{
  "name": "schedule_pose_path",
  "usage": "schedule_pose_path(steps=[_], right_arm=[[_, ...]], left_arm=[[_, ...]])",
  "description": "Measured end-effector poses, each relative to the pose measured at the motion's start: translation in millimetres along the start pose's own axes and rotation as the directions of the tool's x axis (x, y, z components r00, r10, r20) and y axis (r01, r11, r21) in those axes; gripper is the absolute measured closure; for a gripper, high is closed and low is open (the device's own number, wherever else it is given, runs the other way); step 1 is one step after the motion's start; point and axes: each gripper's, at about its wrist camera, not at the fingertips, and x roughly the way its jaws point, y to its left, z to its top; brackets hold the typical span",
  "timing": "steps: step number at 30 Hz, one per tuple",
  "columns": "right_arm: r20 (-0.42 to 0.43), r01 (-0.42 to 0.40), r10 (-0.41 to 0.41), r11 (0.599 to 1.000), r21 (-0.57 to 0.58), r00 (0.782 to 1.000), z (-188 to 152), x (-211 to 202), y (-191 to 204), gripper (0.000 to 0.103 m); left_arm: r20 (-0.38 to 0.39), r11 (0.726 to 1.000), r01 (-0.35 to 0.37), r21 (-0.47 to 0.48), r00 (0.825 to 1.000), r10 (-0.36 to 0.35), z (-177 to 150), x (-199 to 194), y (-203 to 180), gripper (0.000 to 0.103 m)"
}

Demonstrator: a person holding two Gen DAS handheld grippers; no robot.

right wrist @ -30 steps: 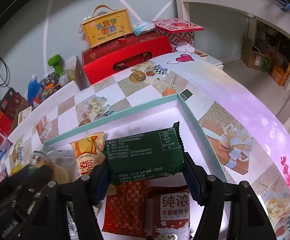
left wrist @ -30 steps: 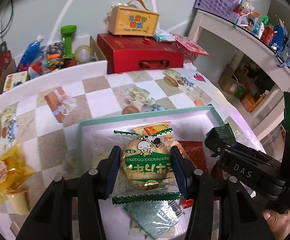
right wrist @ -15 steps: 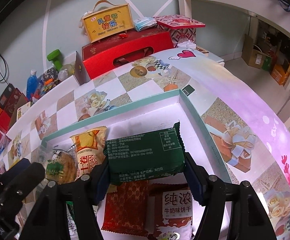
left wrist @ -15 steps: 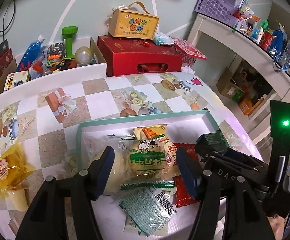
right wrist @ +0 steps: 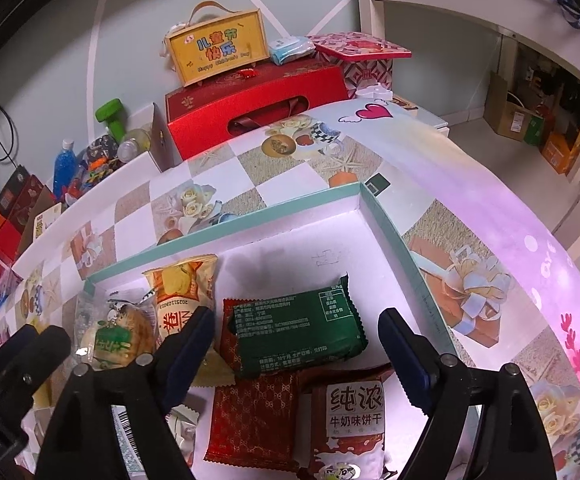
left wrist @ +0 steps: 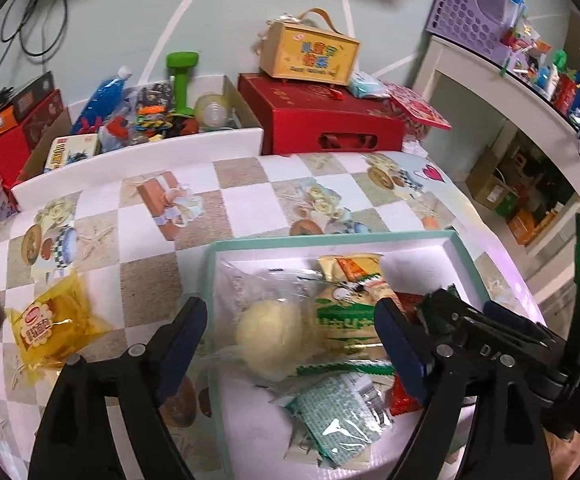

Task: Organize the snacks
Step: 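Release bun packet into tray with left gripper while right gripper releases dark green packet, then move both grippers back from the tray toward the snack pile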

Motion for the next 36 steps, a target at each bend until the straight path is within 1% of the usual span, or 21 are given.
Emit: schedule_pose_path(steps=[1,3,7,17,24,27,31,33,36], right_arm=[[0.005,0.001,-0.001,1.000,0.002,1.000,0,0,0,0.002],[0.017,0.007,-0.007,1.000,0.007,1.000,0,-2,-1,0.000],[0.012,0.017,-0.017,1.000,0.014,1.000,0,-6,-2,0.000],[0.013,0.029,-0.029,1.000,-0.006,1.000,-1,-5,5,0.000],[0.082,0.023,-0.022,1.000,-0.012,0.996,4,-20,17,0.000],[0.105,0.006,-0.004,1.000,-0.019,0.995,5,-26,25,0.000],[0.122,-0.032,0.037,0.998,-0.047,0.992,3,-30,42,0.000],[0.123,-0.066,0.074,0.996,-0.063,0.990,1,-31,53,0.000],[0.119,-0.144,0.152,0.987,-0.074,0.981,-4,-32,69,0.000]], left_arm=[[0.020,1.000,-0.023,-0.009,1.000,0.023,0,-1,2,0.000],[0.043,0.999,-0.045,-0.015,0.998,0.046,0,-3,5,0.000],[0.057,0.998,-0.049,-0.029,0.997,0.051,1,-5,11,0.000],[0.063,0.998,-0.053,-0.044,0.996,0.056,-1,-7,22,0.000],[0.086,0.997,-0.056,-0.053,0.994,0.061,-1,-23,40,0.000],[0.098,0.995,-0.088,-0.053,0.991,0.093,-2,-33,50,0.000],[0.098,0.985,-0.140,-0.101,0.984,0.150,-13,-46,77,0.000],[0.085,0.977,-0.158,-0.144,0.982,0.171,-22,-51,94,0.000],[0.072,0.965,-0.183,-0.187,0.977,0.199,-31,-59,117,0.000]])
